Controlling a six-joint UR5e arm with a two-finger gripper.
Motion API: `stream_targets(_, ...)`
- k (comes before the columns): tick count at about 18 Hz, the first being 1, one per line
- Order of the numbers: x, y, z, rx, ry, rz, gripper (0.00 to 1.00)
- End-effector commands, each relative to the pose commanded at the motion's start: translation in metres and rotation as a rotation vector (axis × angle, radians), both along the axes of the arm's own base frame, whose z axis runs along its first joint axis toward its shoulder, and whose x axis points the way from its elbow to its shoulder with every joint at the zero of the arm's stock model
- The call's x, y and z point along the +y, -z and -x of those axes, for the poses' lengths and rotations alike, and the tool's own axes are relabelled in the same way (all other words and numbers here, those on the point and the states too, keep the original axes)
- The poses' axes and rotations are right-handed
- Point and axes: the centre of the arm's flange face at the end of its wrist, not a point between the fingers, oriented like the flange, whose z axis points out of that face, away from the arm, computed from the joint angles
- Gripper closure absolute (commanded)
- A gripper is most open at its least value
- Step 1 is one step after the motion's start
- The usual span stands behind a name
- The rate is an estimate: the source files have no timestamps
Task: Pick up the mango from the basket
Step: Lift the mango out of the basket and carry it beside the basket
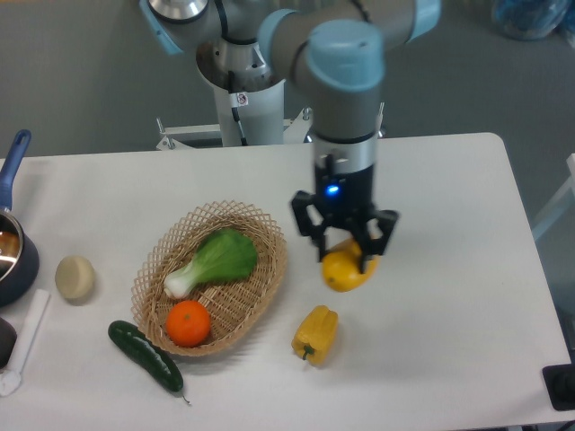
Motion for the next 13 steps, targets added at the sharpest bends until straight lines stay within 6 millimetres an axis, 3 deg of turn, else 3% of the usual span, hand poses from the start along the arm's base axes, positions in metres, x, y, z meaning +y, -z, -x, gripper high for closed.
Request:
stream_targets(2, -0.006, -0.007, 0.015, 0.011, -0.008, -0.011, 0.6)
stream_targets(6, -0.036, -0.004, 0.041, 0.032, -0.002, 0.013, 0.6)
stream_targets(13, -0.076, 0.006, 0.065, 0.018, 0.004, 0.05, 0.6)
